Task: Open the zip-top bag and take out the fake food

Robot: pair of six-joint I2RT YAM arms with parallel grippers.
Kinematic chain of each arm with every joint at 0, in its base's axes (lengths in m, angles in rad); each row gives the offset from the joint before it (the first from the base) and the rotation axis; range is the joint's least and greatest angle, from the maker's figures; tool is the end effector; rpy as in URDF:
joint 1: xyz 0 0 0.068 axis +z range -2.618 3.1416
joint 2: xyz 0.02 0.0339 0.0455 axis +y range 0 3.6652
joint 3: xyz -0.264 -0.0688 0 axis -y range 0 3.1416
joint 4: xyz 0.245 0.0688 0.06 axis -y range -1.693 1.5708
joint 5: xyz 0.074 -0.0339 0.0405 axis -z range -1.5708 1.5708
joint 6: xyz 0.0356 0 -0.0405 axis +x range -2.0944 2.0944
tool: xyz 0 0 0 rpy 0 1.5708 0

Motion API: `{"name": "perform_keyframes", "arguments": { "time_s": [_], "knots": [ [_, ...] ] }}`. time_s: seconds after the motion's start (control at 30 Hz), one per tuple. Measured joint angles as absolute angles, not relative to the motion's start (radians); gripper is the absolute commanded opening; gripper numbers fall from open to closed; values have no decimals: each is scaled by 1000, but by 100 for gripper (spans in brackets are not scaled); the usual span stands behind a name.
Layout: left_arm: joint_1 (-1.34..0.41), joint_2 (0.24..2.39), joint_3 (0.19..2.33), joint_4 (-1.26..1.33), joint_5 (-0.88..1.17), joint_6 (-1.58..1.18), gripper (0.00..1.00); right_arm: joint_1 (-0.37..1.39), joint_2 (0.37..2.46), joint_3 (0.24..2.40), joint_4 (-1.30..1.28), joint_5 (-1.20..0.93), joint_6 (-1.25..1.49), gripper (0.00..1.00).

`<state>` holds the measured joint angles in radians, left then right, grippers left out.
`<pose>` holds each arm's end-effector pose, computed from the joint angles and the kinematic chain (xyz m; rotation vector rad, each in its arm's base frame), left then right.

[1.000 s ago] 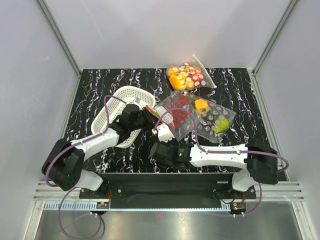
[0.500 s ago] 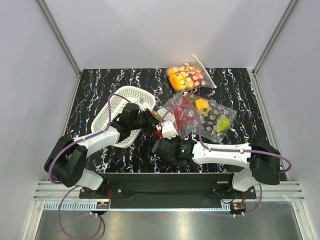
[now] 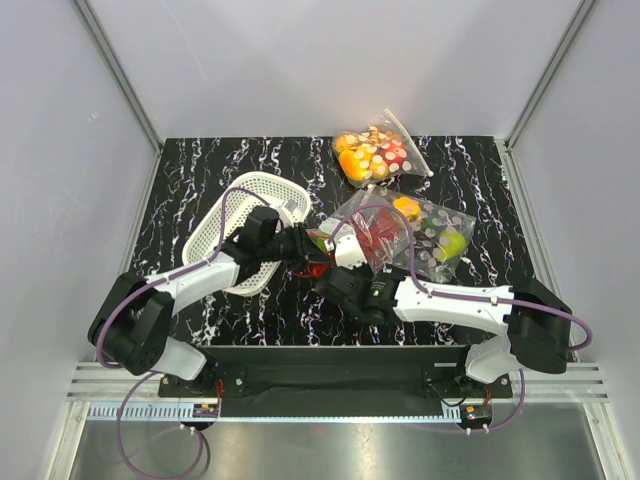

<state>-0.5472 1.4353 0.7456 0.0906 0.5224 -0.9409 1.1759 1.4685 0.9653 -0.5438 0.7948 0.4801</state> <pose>0.2453 -0.1703 0.2063 -0.1382 2.4377 -1.3401 0.1335 0.2543 0.2249 -0.5209 2.1675 -0.1915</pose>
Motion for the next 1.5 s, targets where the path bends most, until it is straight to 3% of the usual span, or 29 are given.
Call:
{"name": "perform_keyframes", "arguments": {
  "time_s": [1.0, 1.5],
  "knots": [
    [-467, 1269, 838, -331, 569, -725, 0, 1113, 1469, 922, -517, 791, 457, 0],
    [-432, 1254, 837, -297, 625, -813, 0, 1111, 1474, 921, -464, 766, 443, 0]
  ]
}}
